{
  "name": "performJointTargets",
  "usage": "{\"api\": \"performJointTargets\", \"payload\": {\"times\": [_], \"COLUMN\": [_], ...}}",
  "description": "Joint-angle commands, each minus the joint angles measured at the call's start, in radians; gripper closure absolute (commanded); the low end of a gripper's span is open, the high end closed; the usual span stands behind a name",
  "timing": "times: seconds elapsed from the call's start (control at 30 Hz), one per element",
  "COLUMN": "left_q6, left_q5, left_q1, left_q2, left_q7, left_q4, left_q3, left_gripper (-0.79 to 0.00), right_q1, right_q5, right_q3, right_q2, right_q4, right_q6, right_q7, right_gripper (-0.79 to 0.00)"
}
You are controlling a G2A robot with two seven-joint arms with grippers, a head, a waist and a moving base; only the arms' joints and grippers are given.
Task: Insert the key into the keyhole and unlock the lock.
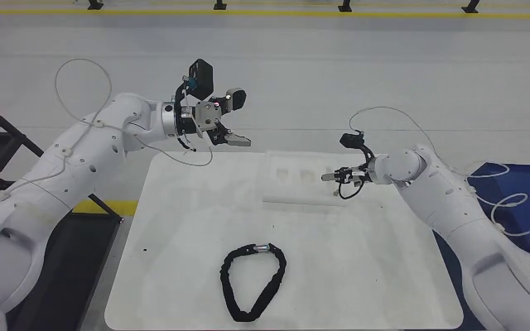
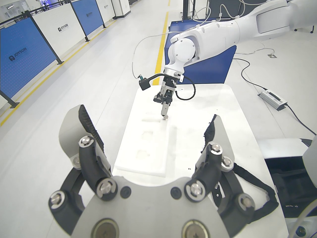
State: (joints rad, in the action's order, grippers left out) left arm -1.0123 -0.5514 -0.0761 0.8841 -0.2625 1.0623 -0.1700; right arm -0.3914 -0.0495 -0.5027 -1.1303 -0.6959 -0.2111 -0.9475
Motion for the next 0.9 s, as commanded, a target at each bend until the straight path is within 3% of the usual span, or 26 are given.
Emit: {"api": "performJointTargets", "payload": {"times": [0.0, 0.23, 0.77, 0.87], "left_q6": [0.0, 0.0, 0.0, 0.0], "left_q5": [0.0, 0.0, 0.0, 0.0], "left_q1": [0.0, 0.0, 0.0, 0.0], "left_q2": [0.0, 0.0, 0.0, 0.0], "left_q7": [0.0, 0.0, 0.0, 0.0], "left_q4": [0.0, 0.0, 0.0, 0.0], "left_q3": [0.0, 0.0, 0.0, 0.0], "left_gripper": [-0.785, -0.785, -0.785, -0.785], "right_q1": [0.004, 0.013, 0.013, 0.007], "right_q5": [0.019, 0.075, 0.075, 0.012], "right_q3": [0.002, 0.004, 0.004, 0.014], "right_q2": [-0.015, -0.063, -0.063, -0.063], "right_q4": [0.024, 0.104, 0.104, 0.066], "right_q6": [0.021, 0.043, 0.043, 0.123], "right_q7": [-0.018, -0.058, -0.058, -0.011], "right_gripper": [-0.785, -0.785, -0.785, -0.785]}}
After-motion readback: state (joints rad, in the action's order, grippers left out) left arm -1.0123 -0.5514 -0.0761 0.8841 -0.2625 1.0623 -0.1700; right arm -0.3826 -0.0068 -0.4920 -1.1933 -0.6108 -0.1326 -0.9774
